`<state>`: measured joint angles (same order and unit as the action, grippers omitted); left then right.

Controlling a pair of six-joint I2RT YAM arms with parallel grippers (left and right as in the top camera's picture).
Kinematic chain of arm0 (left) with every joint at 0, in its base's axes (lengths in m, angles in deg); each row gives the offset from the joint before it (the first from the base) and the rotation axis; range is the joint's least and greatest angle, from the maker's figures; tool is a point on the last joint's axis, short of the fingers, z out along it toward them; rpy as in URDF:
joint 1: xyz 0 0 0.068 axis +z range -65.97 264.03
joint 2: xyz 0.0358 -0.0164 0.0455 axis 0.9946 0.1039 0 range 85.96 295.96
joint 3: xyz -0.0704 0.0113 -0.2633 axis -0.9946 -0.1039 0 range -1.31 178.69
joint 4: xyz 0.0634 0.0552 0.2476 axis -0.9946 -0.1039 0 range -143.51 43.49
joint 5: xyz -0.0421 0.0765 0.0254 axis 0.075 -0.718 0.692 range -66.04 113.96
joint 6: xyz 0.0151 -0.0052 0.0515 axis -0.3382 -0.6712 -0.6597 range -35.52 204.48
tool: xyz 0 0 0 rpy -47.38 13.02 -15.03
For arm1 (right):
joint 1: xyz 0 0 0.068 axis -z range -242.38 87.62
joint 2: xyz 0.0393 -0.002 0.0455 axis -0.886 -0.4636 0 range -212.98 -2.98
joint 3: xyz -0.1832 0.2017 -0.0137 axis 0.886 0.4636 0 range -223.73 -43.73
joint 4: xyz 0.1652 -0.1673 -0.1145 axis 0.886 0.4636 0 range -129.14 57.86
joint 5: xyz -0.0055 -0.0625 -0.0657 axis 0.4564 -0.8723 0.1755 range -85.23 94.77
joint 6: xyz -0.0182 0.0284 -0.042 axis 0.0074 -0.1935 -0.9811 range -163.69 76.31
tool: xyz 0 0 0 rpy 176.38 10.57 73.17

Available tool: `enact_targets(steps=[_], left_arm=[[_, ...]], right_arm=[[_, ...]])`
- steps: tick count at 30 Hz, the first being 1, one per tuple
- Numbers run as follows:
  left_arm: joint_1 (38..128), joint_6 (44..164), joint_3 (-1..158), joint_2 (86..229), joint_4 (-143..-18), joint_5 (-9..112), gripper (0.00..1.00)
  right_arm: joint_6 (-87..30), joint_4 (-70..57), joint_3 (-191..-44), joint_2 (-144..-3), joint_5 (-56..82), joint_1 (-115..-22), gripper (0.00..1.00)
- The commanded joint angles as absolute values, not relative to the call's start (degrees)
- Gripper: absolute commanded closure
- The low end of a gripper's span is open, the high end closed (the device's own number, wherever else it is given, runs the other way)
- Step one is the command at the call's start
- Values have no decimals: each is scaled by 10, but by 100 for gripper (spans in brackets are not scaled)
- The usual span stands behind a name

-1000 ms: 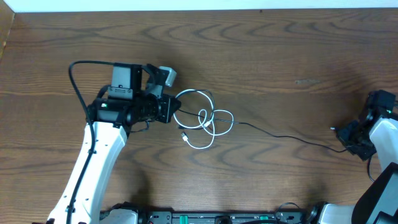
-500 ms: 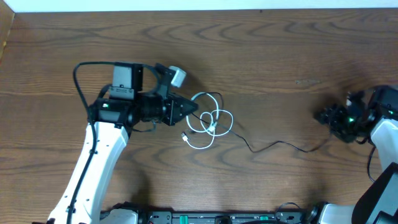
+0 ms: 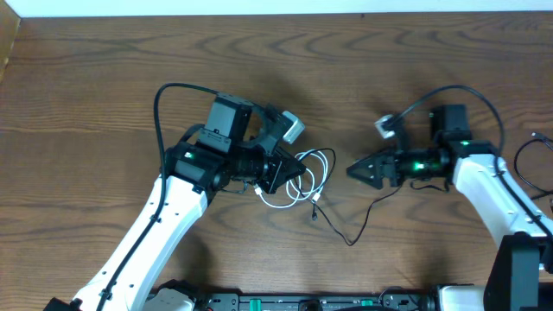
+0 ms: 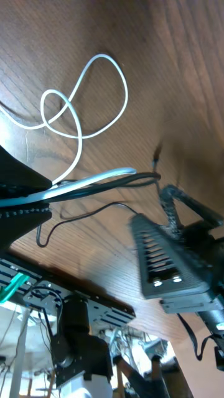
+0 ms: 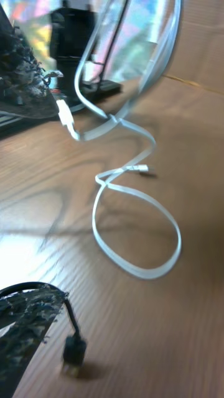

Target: Untangle cables

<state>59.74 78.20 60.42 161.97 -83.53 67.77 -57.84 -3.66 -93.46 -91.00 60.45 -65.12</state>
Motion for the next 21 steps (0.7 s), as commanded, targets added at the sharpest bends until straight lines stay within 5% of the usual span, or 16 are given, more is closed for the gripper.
enact_targets(steps=[1,14,21], left_arm=[[582,777,612,1632,-834,649,93],[563,777,611,1639,-834,649,93],[563,778,611,1639,-834,693,93]], right_arm=[[-596,-57,-934,-911,624,-691,17],[-519,-116,-935,-911,574,-711,21],[-519,-127,-934,-910,600,-711,32]])
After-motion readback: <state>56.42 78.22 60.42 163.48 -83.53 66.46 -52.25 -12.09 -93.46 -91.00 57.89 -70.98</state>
